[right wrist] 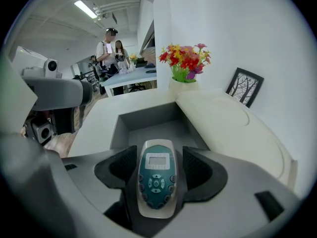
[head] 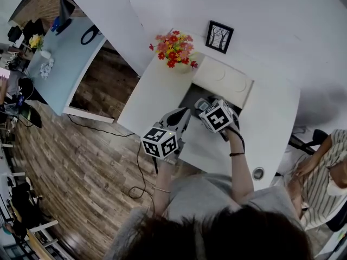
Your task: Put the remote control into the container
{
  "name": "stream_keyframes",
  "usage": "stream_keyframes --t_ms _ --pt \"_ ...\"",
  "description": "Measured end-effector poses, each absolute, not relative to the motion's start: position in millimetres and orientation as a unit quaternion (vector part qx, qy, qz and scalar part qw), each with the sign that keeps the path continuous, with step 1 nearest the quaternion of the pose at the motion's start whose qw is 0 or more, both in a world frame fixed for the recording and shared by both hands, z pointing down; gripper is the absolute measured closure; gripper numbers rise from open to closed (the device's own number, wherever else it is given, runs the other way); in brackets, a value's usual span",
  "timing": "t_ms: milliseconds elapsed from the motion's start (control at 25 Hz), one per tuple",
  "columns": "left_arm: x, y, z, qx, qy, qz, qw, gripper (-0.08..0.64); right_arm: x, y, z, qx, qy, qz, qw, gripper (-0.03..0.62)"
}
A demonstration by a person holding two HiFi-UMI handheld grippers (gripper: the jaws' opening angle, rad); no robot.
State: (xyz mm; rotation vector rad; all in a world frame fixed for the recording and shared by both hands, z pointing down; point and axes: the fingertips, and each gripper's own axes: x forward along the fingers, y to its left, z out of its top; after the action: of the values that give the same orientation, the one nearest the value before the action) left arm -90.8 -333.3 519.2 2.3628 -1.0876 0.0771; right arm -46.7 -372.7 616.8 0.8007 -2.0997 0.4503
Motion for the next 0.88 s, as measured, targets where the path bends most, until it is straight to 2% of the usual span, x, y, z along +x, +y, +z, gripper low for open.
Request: stream_keyframes --t_ms 360,880 --pt "-80 -327 508 0.883 -0.395 0.029 0.252 0.557 -46 -369 584 0.333 -0.865 0.175 0.334 0.323" --pt "-56 -313 489 0.895 -0.385 0.029 0.225 0.557 -31 -349 536 0.355 -0.893 0.170 0.220 0.548"
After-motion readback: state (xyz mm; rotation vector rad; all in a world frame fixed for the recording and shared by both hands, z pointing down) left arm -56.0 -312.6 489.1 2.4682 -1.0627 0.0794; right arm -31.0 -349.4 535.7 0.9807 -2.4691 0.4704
